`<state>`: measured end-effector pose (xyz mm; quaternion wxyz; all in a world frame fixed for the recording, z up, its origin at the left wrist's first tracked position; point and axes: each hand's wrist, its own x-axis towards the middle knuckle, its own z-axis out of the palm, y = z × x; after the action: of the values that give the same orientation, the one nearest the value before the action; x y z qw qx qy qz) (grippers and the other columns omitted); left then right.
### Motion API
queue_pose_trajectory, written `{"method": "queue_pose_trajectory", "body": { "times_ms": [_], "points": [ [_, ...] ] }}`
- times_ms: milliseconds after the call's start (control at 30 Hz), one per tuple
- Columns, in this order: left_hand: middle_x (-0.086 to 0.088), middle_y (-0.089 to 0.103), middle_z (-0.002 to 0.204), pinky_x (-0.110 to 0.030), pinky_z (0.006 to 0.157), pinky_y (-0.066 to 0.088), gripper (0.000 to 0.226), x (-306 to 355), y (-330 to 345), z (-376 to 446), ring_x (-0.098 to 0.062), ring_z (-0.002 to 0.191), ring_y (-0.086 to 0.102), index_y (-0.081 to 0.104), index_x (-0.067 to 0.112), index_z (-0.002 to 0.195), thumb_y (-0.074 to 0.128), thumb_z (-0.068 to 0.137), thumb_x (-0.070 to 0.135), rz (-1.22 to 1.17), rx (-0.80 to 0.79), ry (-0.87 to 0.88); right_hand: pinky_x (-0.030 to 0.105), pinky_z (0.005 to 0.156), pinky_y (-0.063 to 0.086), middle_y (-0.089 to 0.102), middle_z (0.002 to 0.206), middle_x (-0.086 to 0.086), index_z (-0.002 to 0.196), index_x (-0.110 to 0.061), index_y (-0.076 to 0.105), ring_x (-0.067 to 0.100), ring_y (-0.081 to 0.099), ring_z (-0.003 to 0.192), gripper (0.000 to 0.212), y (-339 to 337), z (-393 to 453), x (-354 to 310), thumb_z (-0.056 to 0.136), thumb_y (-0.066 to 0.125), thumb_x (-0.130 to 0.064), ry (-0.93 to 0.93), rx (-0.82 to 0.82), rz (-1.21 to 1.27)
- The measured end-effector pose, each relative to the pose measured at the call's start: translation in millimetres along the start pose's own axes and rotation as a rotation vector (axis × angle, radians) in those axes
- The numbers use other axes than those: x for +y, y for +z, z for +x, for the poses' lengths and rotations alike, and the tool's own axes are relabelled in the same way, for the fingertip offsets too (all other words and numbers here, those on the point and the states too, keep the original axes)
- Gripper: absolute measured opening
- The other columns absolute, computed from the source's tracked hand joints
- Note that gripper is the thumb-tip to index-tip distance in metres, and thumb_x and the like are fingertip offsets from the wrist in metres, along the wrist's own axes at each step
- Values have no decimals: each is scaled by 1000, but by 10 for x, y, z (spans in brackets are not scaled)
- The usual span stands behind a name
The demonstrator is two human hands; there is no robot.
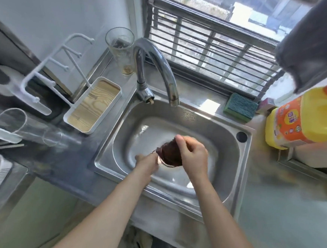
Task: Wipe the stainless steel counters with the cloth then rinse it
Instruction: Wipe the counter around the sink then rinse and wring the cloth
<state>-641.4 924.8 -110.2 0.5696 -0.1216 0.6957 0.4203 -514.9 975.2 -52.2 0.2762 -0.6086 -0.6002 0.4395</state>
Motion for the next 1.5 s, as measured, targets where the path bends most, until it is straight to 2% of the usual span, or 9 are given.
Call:
{"method": "queue_pose_trajectory", "body": {
  "times_ms": [100, 267, 400, 567, 833, 933, 1100, 1333, 1500],
  "points": [
    [-7, 56, 110, -37, 90, 45, 22, 81, -32, -228, -24, 104, 53, 56, 13, 112, 53, 94, 25, 246, -99, 3, 20, 75, 49, 75, 77, -7, 88, -14, 81, 2, 66, 75, 21, -103, -58, -200, 98, 70, -27, 66, -218, 185],
    [0, 72, 93, -36, 91, 47, 24, 149, 0, -403, -16, 95, 63, 68, 22, 94, 45, 100, 26, 84, -412, -1, 50, 99, 56, 73, 113, 28, 109, -3, 79, 27, 70, 102, 27, -280, -54, -161, 101, 64, -24, 261, -398, 568],
    [-2, 73, 82, -33, 80, 53, 9, 153, 12, -314, -21, 86, 68, 70, 16, 94, 62, 99, 17, 34, -319, 152, 46, 85, 58, 79, 82, -6, 91, -22, 84, 9, 69, 80, 19, -280, -63, -59, 94, 72, -37, 84, -129, 78],
    [-11, 58, 96, -30, 63, 55, 11, 314, 10, -200, -22, 77, 67, 54, 11, 99, 45, 105, 13, 45, -3, 290, 29, 88, 55, 81, 90, -10, 90, -23, 84, 6, 73, 93, 21, -328, -35, -37, 94, 72, -39, 67, 155, -23],
    [-7, 73, 104, -41, 88, 54, 64, 175, 199, -323, -23, 99, 69, 73, 18, 104, 35, 99, 69, 239, -499, -167, 48, 90, 62, 81, 93, 8, 94, -11, 83, 24, 76, 92, 24, -249, 133, -103, 101, 66, -26, 100, -106, 394],
    [-14, 73, 112, -34, 75, 58, 39, 189, 259, -193, -22, 87, 72, 69, 13, 107, 51, 103, 48, 140, -264, 43, 37, 82, 62, 79, 78, -8, 96, -25, 84, 11, 76, 83, 18, -281, 201, -49, 97, 69, -35, 62, 65, 132],
    [-24, 65, 128, -41, 104, 45, 60, 370, 163, -119, -40, 122, 58, 64, 1, 126, 28, 108, 46, 472, 183, 412, 27, 66, 43, 69, 69, -2, 77, -18, 79, 14, 61, 68, 28, -369, 207, -39, 98, 67, -33, -6, 370, -138],
    [-2, 62, 137, -31, 102, 51, 49, 417, 1, -15, -19, 124, 61, 52, 24, 146, 49, 103, 48, -29, -129, 484, 30, 65, 39, 60, 70, 6, 75, -12, 59, 12, 49, 65, 40, -338, 304, 17, 106, 54, -36, 92, 315, 48],
    [-8, 66, 129, -40, 103, 50, 56, 468, -116, 55, -25, 114, 62, 55, 21, 133, 50, 80, 40, 176, -21, 444, 35, 65, 36, 60, 65, -1, 77, -12, 63, 23, 55, 68, 38, -417, 350, 88, 106, 53, -35, 144, 428, -52]
  ]
}}
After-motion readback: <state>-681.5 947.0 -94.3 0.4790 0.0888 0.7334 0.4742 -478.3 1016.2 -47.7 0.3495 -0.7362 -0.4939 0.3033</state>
